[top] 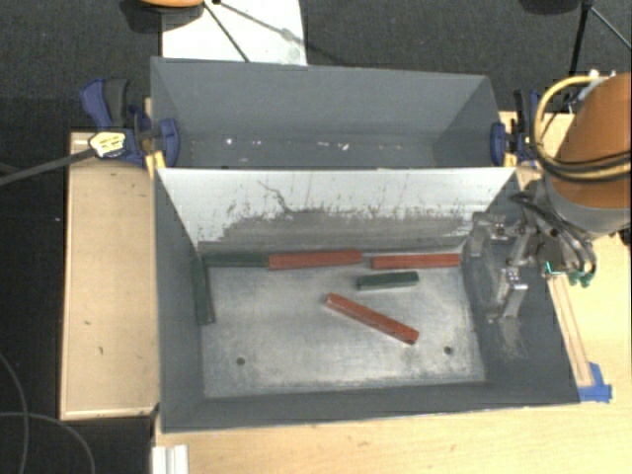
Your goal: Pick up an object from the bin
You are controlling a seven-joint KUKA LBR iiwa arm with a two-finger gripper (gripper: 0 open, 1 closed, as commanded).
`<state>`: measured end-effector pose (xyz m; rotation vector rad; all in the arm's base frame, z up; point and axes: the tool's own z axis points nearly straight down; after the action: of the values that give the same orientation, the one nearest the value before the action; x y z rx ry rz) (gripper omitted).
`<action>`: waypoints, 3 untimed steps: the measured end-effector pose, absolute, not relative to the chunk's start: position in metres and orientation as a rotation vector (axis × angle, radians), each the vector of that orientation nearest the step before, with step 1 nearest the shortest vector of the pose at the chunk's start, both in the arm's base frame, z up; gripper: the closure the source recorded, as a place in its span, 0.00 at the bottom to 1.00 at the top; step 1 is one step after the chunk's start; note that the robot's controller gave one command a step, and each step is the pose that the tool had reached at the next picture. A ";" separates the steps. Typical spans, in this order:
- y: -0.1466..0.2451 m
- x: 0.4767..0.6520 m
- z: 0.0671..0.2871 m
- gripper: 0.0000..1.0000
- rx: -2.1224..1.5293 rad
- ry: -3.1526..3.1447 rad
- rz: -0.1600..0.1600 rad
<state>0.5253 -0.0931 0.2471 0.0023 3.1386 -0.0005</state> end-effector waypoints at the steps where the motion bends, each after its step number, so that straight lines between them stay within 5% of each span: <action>1: -0.081 0.527 0.202 0.00 0.039 3.131 -0.002; 3: -0.070 0.528 0.167 0.00 -0.255 3.143 0.006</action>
Offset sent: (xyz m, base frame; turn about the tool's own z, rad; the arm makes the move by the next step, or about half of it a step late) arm -0.0007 0.0673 -0.1771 -0.3366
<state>0.5275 -0.0700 0.1670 -0.2551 3.1429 0.0060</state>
